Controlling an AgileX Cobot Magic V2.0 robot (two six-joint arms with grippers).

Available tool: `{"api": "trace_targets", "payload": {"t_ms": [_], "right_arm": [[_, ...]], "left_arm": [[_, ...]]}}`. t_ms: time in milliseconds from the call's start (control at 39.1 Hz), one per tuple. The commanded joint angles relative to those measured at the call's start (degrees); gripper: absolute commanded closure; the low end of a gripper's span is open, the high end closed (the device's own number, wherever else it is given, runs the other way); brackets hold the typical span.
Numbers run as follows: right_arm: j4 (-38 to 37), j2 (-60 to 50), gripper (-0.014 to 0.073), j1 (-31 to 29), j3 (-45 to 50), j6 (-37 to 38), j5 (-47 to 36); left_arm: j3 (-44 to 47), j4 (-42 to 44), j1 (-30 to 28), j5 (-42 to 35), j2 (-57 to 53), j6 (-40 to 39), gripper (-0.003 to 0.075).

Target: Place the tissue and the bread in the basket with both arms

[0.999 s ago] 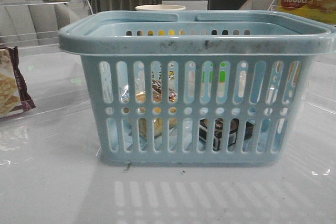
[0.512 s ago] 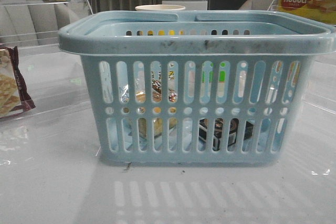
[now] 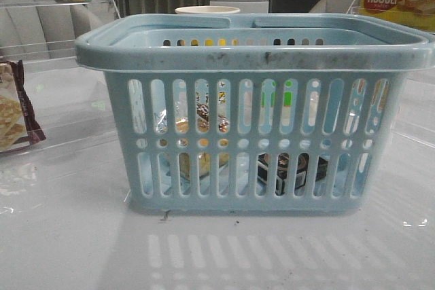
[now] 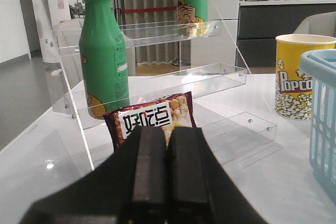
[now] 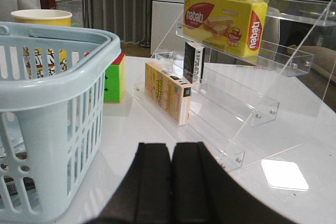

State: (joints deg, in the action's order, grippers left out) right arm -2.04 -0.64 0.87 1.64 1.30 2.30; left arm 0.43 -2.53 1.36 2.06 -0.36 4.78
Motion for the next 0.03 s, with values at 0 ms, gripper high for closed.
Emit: {"api": "trace_targets", "payload": {"t_ms": [0], "right_arm": [[-0.1, -1.03, 0.0538, -0.28, 0.08, 0.32, -5.22]], "left_arm": [[0.0, -0.64, 0.11, -5.41, -0.92, -0.58, 0.0629]]}}
